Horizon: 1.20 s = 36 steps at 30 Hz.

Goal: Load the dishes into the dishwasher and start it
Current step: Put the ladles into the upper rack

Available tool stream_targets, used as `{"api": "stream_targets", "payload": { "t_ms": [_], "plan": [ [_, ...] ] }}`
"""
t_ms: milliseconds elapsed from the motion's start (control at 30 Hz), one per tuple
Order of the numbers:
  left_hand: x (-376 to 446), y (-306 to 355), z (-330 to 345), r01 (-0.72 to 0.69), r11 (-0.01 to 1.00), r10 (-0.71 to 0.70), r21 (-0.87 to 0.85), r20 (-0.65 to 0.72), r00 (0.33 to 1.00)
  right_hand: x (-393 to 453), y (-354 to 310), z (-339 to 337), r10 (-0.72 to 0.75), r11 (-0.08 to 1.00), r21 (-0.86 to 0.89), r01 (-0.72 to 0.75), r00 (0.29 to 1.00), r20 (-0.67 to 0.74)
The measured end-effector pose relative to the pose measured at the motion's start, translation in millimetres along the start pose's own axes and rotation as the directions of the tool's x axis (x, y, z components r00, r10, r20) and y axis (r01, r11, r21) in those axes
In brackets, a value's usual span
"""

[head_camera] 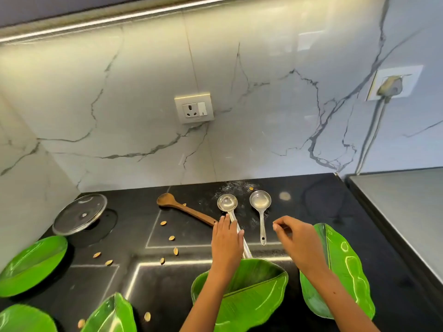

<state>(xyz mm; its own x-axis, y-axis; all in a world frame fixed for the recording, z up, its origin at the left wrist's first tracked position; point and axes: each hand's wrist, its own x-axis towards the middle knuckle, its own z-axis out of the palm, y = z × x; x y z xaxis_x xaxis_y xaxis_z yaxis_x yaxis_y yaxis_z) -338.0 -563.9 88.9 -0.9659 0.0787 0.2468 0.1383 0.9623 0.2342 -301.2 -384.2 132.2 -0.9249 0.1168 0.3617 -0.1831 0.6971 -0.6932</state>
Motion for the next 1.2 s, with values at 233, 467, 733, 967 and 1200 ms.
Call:
{"api": "stream_targets", "payload": {
  "t_ms": [233, 467, 733, 967, 1200],
  "plan": [
    [57, -1, 39, 0.197, 0.98, -0.19, -0.012, 0.21, 0.959, 19, 19, 10, 0.052, 0.996, -0.073, -0.046, 0.995, 0.083],
    [80, -8, 59, 0.344, 0.85, -0.324, -0.4, 0.117, 0.939, 21, 34, -4, 0.089, 0.987, -0.142, -0.073, 0.99, 0.107],
    [113, -16, 43, 0.317, 0.785, -0.355, -0.532, 0.033, 0.934, 3, 52, -21, 0.148, 0.979, -0.156, -0.134, 0.986, 0.078],
    [119, -3, -4, 0.116, 0.608, -0.225, -0.786, -0.031, 0.974, -16, 60, -38, 0.199, 0.973, -0.128, -0.193, 0.979, 0.036],
    [61, 67, -46, 0.073, 0.284, 0.061, -0.956, 0.094, 0.994, -49, 76, -84, 0.269, 0.957, -0.088, -0.275, 0.96, -0.078]
  ]
}}
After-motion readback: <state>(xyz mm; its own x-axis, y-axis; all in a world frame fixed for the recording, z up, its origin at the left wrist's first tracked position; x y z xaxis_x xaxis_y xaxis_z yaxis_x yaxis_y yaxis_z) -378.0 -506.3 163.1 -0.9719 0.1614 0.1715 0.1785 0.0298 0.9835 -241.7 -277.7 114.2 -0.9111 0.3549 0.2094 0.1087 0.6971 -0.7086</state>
